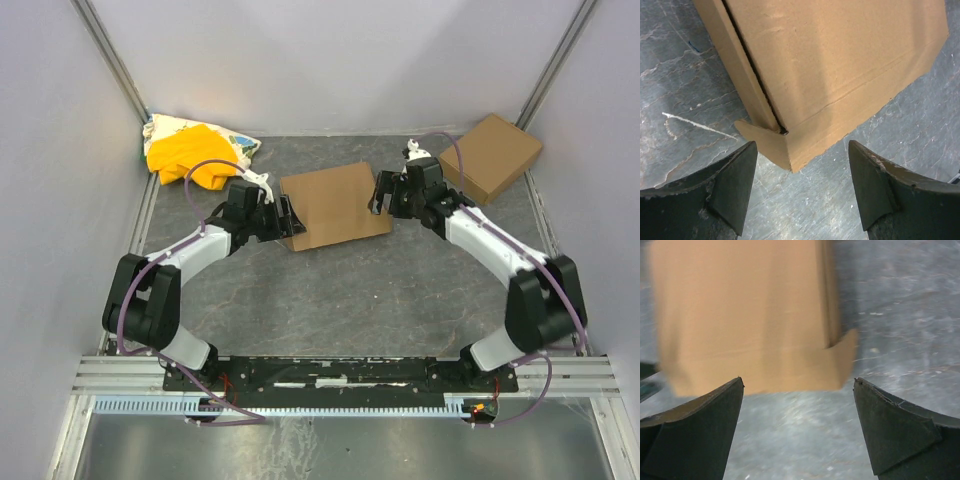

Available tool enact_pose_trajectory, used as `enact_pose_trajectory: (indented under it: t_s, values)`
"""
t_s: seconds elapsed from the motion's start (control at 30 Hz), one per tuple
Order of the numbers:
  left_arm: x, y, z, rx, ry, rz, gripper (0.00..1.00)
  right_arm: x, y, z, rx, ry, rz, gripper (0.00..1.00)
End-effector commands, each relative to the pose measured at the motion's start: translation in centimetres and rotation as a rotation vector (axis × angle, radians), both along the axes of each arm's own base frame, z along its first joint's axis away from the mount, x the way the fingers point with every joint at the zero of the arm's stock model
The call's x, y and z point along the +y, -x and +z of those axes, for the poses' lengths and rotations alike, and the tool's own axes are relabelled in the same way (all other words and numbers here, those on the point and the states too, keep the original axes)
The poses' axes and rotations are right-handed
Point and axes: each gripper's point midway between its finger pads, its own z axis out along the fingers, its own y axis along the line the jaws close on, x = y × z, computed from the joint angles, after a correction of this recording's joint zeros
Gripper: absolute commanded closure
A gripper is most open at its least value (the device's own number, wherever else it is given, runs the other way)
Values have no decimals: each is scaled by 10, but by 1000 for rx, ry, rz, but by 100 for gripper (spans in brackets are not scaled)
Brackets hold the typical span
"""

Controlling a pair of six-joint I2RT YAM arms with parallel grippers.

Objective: Fold the paper box

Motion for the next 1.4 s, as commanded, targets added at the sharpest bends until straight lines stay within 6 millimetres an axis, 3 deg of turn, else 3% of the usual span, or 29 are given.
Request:
enact_pose_trajectory:
  t_s: [0.0, 0.27, 0.4, 0.6, 0.77, 0.87, 1.0, 1.17, 1.37]
  values:
    - [-9, -26, 15, -88, 44, 28, 20, -22, -31, -54, 86, 36, -18, 1]
    - [-16, -62, 21, -167, 54, 49, 20, 2, -72, -73, 90, -41, 42, 1]
    - [-23, -79, 21, -177, 50, 29, 20, 7, -69, -73, 112, -55, 76, 1]
    - [-27, -106, 23, -173, -13, 4, 19, 25, -46, -71, 138, -143, 181, 1]
    - [-17, -125, 32, -214, -78, 16, 17, 25, -38, -52, 88, -159, 204, 1]
    - [-13, -127, 38, -227, -72, 23, 16, 20, -37, -43, 73, -128, 208, 2]
    - [-9, -115, 32, -190, -80, 22, 16, 17, -36, -38, 80, -111, 199, 3]
    - [11, -104, 23, -203, -158, 75, 17, -10, -38, -55, 119, 27, 105, 2]
    - [18, -118, 16, -280, -203, 99, 17, -12, -50, -67, 89, 51, 79, 1]
